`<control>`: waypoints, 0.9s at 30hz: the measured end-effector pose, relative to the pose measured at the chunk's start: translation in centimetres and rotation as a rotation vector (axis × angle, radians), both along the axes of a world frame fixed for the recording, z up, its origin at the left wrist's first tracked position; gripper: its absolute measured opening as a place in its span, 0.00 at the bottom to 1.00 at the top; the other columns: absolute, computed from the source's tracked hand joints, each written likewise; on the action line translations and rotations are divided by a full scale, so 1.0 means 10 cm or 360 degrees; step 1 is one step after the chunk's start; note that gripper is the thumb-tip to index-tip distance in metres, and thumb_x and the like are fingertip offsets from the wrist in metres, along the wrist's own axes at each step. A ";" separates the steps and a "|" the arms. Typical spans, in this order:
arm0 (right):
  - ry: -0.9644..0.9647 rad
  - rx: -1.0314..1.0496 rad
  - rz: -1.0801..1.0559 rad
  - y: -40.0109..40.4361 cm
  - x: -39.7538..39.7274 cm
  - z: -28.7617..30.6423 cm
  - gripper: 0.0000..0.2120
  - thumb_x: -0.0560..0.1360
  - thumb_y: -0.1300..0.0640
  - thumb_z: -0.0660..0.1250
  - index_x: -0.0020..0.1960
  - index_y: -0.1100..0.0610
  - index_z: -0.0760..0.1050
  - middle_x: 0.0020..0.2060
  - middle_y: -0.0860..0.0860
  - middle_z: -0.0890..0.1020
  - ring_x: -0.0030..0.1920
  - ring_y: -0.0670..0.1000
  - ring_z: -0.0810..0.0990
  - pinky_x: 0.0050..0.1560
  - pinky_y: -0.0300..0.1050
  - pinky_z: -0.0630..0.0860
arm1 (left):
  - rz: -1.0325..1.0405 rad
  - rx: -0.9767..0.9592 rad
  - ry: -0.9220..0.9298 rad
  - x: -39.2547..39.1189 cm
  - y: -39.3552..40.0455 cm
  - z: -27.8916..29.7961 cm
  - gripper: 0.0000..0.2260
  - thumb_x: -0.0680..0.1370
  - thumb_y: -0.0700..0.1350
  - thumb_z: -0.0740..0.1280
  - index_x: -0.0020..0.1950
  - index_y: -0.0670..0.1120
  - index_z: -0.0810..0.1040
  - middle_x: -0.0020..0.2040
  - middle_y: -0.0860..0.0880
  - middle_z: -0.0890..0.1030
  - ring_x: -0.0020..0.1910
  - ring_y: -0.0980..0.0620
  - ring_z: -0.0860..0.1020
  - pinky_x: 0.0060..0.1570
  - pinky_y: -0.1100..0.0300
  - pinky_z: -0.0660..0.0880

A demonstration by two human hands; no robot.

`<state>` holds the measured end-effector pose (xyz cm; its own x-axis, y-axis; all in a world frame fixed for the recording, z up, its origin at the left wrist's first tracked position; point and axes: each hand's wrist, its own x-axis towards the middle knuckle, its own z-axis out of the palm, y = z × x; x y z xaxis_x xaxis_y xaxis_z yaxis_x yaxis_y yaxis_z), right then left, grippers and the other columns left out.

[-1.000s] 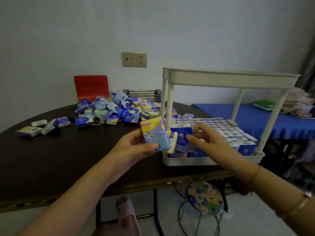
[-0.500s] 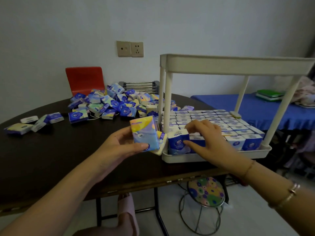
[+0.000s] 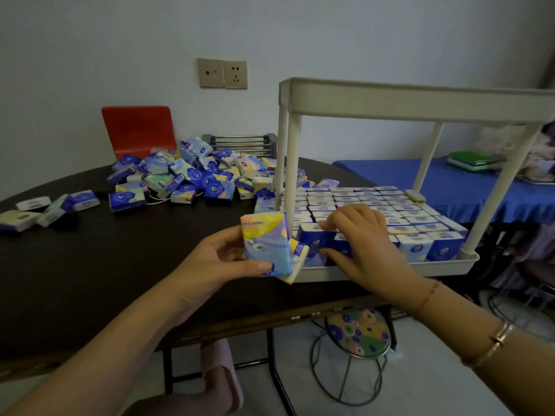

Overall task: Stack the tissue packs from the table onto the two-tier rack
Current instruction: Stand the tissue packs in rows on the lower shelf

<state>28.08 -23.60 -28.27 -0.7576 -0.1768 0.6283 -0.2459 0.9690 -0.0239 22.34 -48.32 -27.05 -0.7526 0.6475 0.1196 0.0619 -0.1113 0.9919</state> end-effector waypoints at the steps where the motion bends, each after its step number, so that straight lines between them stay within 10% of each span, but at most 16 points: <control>1: 0.0020 0.0085 -0.0048 0.01 0.00 0.01 0.14 0.71 0.48 0.69 0.53 0.49 0.69 0.53 0.48 0.74 0.56 0.50 0.68 0.55 0.44 0.61 | 0.0013 -0.0026 0.0026 -0.01 0.01 -0.01 0.22 0.61 0.35 0.78 0.52 0.50 0.83 0.53 0.48 0.84 0.54 0.51 0.81 0.49 0.64 0.79; 19: 0.0020 0.0497 -0.0225 -0.11 0.01 0.08 0.19 0.64 0.51 0.75 0.52 0.50 0.72 0.50 0.50 0.76 0.51 0.54 0.70 0.57 0.50 0.59 | 0.0098 -0.0134 0.0112 0.00 0.07 -0.01 0.21 0.61 0.38 0.75 0.53 0.49 0.80 0.51 0.51 0.85 0.54 0.51 0.81 0.53 0.63 0.77; 27: -0.0134 -0.0075 -0.0063 -0.10 0.04 0.09 0.18 0.75 0.42 0.53 0.52 0.46 0.79 0.50 0.44 0.75 0.52 0.44 0.65 0.54 0.43 0.58 | 0.0078 -0.0173 0.0144 0.01 0.11 0.02 0.24 0.60 0.37 0.79 0.53 0.51 0.80 0.51 0.54 0.84 0.53 0.55 0.81 0.54 0.64 0.77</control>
